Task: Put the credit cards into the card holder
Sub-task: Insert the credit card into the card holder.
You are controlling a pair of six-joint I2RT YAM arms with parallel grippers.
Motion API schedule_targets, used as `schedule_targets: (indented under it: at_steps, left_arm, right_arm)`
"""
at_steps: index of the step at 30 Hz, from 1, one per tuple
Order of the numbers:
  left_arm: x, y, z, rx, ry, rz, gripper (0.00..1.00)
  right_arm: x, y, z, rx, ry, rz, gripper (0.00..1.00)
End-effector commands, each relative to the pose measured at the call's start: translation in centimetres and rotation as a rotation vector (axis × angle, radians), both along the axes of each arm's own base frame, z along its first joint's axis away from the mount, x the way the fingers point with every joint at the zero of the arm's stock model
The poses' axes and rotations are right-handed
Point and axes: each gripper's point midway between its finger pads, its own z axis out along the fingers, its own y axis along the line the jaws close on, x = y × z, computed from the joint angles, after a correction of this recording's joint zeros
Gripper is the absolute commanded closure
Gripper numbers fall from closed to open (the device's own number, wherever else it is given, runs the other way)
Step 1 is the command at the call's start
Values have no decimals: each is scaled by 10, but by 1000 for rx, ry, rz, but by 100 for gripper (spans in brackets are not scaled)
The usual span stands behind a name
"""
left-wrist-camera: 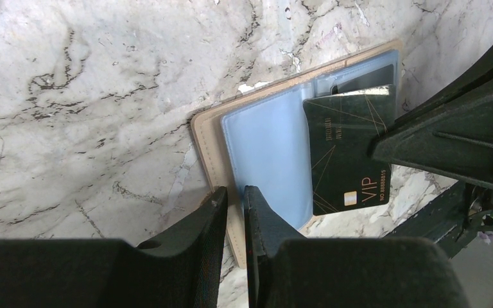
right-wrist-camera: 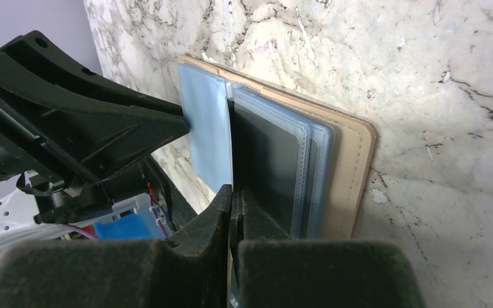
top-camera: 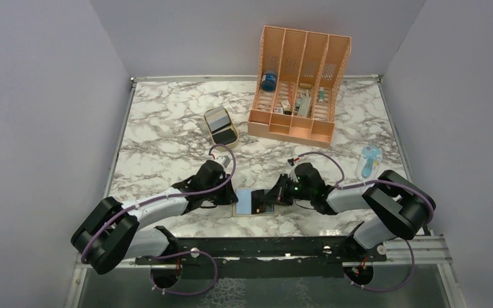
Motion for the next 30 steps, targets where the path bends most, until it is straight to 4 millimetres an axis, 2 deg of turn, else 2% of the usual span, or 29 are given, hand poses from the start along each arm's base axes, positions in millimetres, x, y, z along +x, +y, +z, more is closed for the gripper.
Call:
schedule_targets:
  at_steps: [1, 9, 15, 30]
  left_arm:
    - [-20, 23, -28, 104, 66, 18, 80]
    - [-25, 28, -36, 122, 90, 26, 80]
    - [-26, 29, -36, 117, 89, 32, 80]
    - [-30, 31, -36, 98, 98, 66, 80]
  right_arm:
    - [8, 1, -3, -5, -19, -28, 99]
    - [7, 2, -3, 28, -16, -36, 99]
    - [13, -2, 0, 16, -36, -73, 99]
    - [17, 5, 3, 37, -43, -66, 99]
